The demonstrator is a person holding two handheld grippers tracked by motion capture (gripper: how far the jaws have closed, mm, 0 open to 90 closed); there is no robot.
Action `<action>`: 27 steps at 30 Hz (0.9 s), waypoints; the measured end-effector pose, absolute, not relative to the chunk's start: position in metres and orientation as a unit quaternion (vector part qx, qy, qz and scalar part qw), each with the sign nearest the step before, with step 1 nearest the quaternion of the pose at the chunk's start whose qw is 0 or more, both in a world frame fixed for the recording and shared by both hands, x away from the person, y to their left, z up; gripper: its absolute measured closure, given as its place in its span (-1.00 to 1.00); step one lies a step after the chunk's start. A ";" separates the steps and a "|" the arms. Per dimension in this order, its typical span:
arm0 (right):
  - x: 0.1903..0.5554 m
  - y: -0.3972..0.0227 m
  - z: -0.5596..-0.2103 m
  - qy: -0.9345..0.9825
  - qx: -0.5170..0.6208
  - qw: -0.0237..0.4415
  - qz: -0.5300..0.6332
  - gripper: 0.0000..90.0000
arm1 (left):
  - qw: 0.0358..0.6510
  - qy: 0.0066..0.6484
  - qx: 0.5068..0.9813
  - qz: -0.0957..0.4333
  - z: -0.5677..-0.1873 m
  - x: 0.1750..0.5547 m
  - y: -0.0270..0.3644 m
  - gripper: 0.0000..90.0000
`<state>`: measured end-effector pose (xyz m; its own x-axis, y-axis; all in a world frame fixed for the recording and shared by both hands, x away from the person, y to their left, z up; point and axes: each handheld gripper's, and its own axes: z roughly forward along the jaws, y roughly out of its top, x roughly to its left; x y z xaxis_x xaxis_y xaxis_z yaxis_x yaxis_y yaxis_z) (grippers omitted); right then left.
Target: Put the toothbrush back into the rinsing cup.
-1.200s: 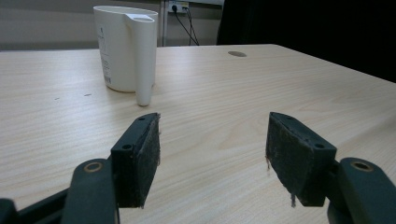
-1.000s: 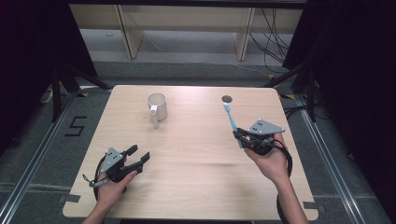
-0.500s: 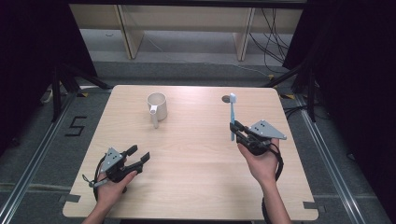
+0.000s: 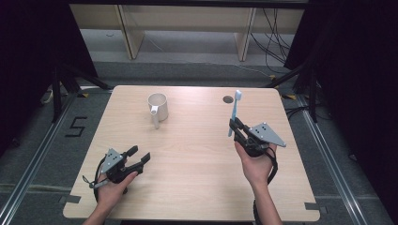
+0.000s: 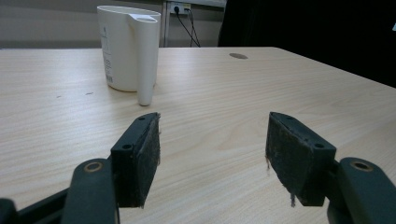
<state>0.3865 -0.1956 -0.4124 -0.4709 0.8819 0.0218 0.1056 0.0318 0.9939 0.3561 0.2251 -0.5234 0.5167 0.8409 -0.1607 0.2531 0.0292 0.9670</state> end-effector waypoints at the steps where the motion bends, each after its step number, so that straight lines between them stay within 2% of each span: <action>1: 0.385 -0.194 -0.413 0.628 0.400 0.331 0.580 0.77 | 0.580 0.421 0.649 0.254 -0.523 0.356 0.225 -0.23; 16: 0.382 -0.180 -0.416 0.620 0.396 0.360 0.574 0.77 | 0.588 0.415 0.646 0.255 -0.522 0.356 0.223 -0.19; 25: 0.382 -0.171 -0.418 0.616 0.394 0.359 0.580 0.77 | 0.609 0.393 0.640 0.255 -0.490 0.353 0.214 -0.14; 26: 0.382 -0.171 -0.418 0.615 0.391 0.371 0.575 0.77 | 0.615 0.390 0.637 0.253 -0.486 0.354 0.213 -0.14; 27: 0.381 -0.169 -0.417 0.617 0.394 0.358 0.579 0.77 | 0.616 0.389 0.637 0.251 -0.481 0.354 0.212 -0.14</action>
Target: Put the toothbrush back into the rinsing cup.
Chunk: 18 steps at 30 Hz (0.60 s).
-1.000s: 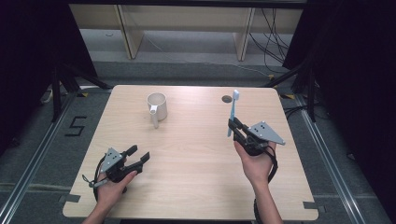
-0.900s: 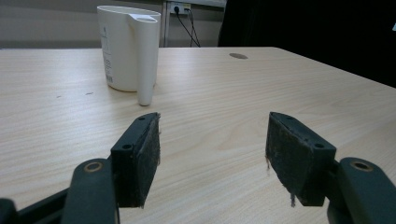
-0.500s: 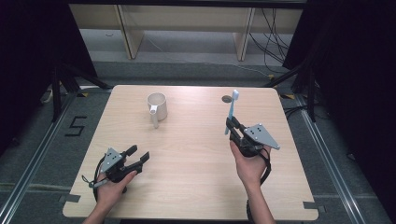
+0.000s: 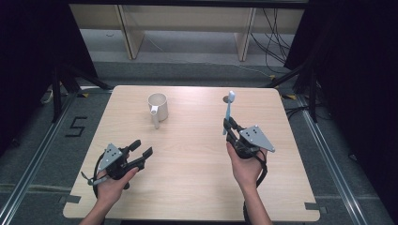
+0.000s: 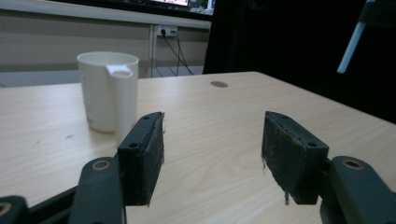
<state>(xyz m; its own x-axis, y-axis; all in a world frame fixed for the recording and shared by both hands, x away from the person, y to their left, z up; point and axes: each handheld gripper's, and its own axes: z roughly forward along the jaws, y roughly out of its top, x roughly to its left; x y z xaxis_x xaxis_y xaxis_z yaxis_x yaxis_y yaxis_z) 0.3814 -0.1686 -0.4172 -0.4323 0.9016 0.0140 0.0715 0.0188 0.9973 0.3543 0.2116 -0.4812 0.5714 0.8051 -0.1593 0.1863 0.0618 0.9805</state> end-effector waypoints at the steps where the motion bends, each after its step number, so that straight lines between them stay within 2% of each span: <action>1: 0.383 -0.168 -0.417 0.617 0.383 0.367 0.581 0.77 | 0.619 0.385 0.637 0.250 -0.476 0.355 0.210 -0.14; 12: 0.381 -0.145 -0.418 0.619 0.383 0.360 0.583 0.77 | 0.647 0.344 0.634 0.249 -0.421 0.369 0.179 -0.07; 18: 0.382 -0.133 -0.418 0.622 0.376 0.363 0.583 0.77 | 0.652 0.323 0.645 0.234 -0.404 0.376 0.160 -0.05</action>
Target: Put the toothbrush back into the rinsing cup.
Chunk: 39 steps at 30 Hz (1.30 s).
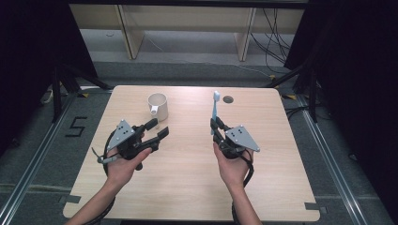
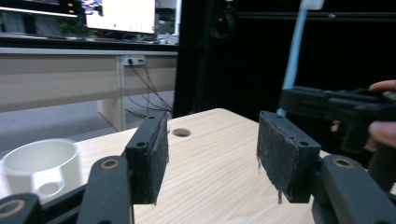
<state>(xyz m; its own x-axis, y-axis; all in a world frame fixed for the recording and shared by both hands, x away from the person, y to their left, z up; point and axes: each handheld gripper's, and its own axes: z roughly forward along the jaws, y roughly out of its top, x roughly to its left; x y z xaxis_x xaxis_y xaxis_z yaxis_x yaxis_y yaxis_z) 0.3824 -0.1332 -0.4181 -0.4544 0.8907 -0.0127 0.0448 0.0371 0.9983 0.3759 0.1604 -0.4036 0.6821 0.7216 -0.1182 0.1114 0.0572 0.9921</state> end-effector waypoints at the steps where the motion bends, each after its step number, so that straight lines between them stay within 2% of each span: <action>1: 0.382 -0.132 -0.418 0.623 0.376 0.362 0.582 0.77 | 0.652 0.318 0.648 0.233 -0.401 0.377 0.157 -0.04; 3: 0.382 -0.127 -0.418 0.624 0.384 0.351 0.582 0.77 | 0.653 0.312 0.650 0.230 -0.397 0.379 0.150 -0.02; 12: 0.384 -0.118 -0.419 0.623 0.371 0.357 0.588 0.77 | 0.655 0.290 0.659 0.227 -0.381 0.392 0.129 0.06; 14: 0.385 -0.117 -0.419 0.621 0.370 0.360 0.589 0.77 | 0.655 0.310 0.657 0.209 -0.378 0.389 0.123 0.07; 23: 0.384 -0.112 -0.421 0.628 0.367 0.357 0.586 0.77 | 0.651 0.272 0.674 0.219 -0.369 0.402 0.109 0.16; 27: 0.384 -0.107 -0.421 0.629 0.367 0.363 0.582 0.77 | 0.653 0.274 0.678 0.197 -0.368 0.405 0.101 0.17; 39: 0.384 -0.096 -0.423 0.636 0.359 0.363 0.579 0.77 | 0.651 0.282 0.682 0.177 -0.368 0.413 0.087 0.34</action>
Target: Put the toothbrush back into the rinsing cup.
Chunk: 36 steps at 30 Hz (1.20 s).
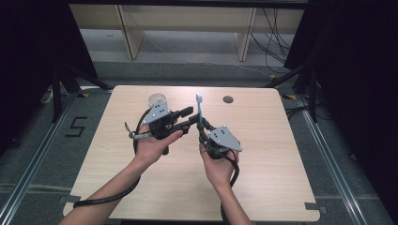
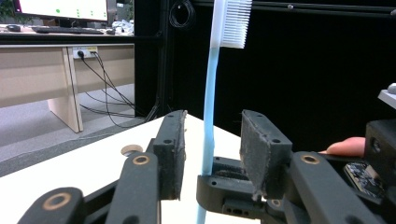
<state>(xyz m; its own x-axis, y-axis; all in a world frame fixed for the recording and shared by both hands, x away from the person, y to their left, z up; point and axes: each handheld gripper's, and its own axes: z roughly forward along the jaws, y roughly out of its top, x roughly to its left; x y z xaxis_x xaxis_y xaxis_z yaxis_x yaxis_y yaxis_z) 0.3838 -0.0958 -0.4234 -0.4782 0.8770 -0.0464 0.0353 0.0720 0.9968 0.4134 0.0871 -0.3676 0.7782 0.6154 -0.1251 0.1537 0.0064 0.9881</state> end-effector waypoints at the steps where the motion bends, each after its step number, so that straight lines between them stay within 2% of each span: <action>1: 0.383 -0.095 -0.424 0.636 0.359 0.362 0.579 0.77 | 0.651 0.283 0.682 0.177 -0.368 0.414 0.087 0.36; 17: 0.382 -0.092 -0.424 0.640 0.350 0.359 0.583 0.77 | 0.646 0.285 0.687 0.172 -0.371 0.422 0.078 0.68; 22: 0.381 -0.090 -0.423 0.639 0.354 0.361 0.579 0.77 | 0.650 0.285 0.682 0.176 -0.372 0.423 0.079 0.84; 27: 0.383 -0.090 -0.423 0.643 0.349 0.362 0.578 0.75 | 0.646 0.282 0.686 0.181 -0.372 0.423 0.081 0.87; 28: 0.382 -0.089 -0.423 0.645 0.354 0.349 0.580 0.74 | 0.647 0.282 0.685 0.180 -0.372 0.423 0.081 0.88; 36: 0.383 -0.093 -0.424 0.678 0.327 0.351 0.557 0.25 | 0.646 0.280 0.682 0.197 -0.368 0.423 0.086 0.88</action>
<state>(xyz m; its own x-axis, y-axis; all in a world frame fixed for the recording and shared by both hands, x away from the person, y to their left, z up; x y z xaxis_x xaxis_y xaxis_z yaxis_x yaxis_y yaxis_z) 0.3833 -0.0931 -0.4242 -0.5392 0.8347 -0.1120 0.0524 0.1660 0.9847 0.4225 0.0858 -0.3678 0.7663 0.6356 -0.0933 0.1274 -0.0080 0.9918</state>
